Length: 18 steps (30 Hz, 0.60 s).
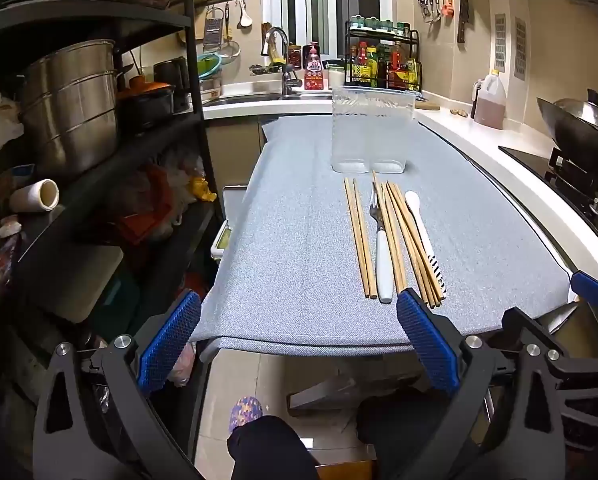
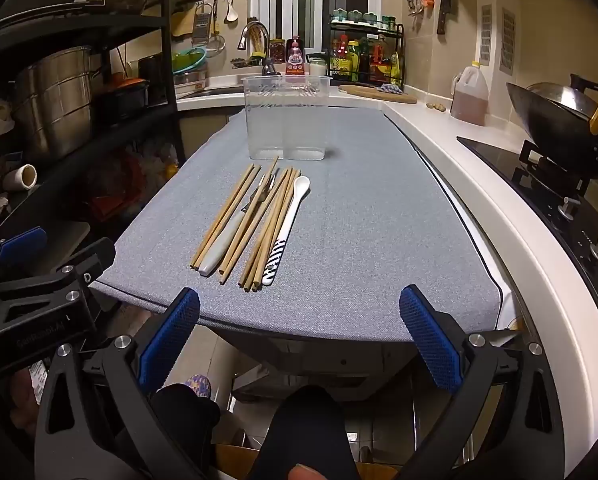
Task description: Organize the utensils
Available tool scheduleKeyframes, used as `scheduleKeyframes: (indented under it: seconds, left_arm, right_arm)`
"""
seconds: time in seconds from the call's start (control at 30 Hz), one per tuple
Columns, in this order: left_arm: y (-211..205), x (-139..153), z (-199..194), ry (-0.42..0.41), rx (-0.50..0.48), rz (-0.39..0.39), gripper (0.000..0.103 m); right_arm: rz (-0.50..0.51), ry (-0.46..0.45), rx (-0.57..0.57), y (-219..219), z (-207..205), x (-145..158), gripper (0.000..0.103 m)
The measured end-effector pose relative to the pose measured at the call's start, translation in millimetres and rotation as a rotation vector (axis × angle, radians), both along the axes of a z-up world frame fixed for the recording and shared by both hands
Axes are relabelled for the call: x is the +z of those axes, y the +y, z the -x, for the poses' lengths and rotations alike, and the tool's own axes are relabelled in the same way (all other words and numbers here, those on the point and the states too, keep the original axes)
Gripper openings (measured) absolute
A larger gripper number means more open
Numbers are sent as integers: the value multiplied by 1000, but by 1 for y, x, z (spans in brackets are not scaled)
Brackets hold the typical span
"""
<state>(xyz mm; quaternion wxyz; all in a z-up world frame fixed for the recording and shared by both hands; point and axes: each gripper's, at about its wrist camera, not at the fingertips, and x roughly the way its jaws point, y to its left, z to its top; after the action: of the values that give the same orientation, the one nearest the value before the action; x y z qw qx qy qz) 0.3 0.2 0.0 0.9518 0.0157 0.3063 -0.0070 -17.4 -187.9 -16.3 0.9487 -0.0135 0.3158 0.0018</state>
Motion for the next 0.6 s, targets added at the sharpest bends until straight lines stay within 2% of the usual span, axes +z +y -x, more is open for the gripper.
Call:
scheduleKeyframes:
  seconds: [0.6]
  left_arm:
    - [0,1,2,-14,-4,-1,95]
  right_arm:
    - [-4,1,2,2,1,-1,98]
